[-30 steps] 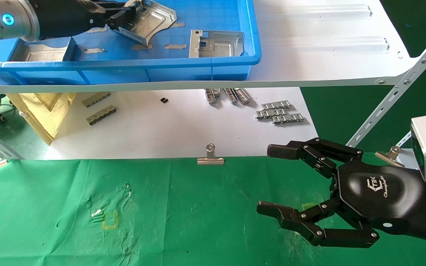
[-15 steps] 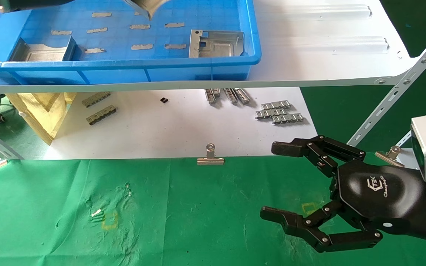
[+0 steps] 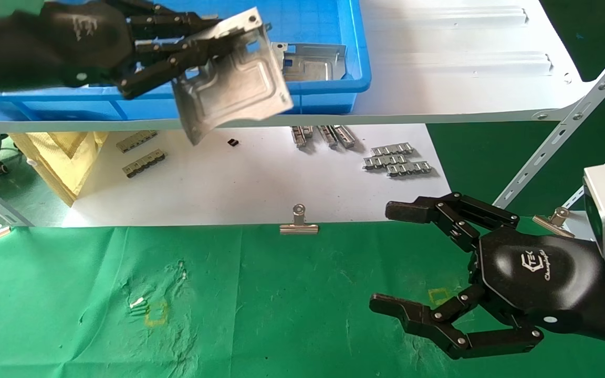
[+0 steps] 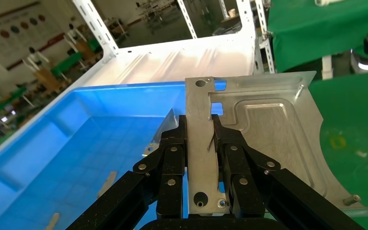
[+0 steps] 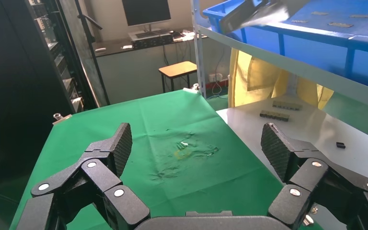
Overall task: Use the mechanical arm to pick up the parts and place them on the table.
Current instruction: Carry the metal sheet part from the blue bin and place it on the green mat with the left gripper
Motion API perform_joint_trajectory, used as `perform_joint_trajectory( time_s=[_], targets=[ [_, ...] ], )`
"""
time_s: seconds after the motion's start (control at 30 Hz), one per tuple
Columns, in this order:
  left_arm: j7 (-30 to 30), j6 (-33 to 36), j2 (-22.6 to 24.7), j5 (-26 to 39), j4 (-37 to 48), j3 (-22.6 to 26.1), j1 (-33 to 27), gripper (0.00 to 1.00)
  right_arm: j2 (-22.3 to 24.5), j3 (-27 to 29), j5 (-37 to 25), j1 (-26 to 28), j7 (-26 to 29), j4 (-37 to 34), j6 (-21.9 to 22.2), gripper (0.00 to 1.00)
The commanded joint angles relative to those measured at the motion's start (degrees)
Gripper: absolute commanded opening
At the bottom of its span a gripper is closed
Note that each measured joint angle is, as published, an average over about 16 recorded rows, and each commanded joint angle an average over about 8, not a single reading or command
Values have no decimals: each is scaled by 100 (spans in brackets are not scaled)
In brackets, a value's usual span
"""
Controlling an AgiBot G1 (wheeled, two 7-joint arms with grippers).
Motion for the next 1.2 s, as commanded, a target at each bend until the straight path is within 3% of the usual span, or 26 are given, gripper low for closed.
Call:
perform_joint_trajectory(
  time_s=[0.03, 0.27, 0.4, 0.67, 0.9, 0.93, 1.13, 1.2],
  targets=[
    [182, 77, -89, -82, -157, 2, 129, 0, 0, 0, 0, 0, 0, 0, 0, 100],
    [577, 74, -852, -655, -1587, 718, 895, 0, 0, 0, 0, 0, 0, 0, 0, 100],
    [836, 38, -1204, -682, -1938, 1310, 1175, 0, 0, 0, 0, 0, 0, 0, 0, 100],
    [1324, -46, -1236, -299, -1403, 2227, 1408, 0, 0, 0, 0, 0, 0, 0, 0, 100],
    [1902, -118, -1058, -46, -713, 2610, 1504, 3, 0, 0, 0, 0, 0, 0, 0, 100],
    [1974, -128, -1030, -32, -616, 2634, 1508, 9, 0, 0, 0, 0, 0, 0, 0, 100],
    [2391, -181, -880, 16, -121, 2718, 1490, 84, 0, 0, 0, 0, 0, 0, 0, 100],
    [2513, -211, -833, 34, 17, 2737, 1479, 100, 0, 0, 0, 0, 0, 0, 0, 100]
  ],
)
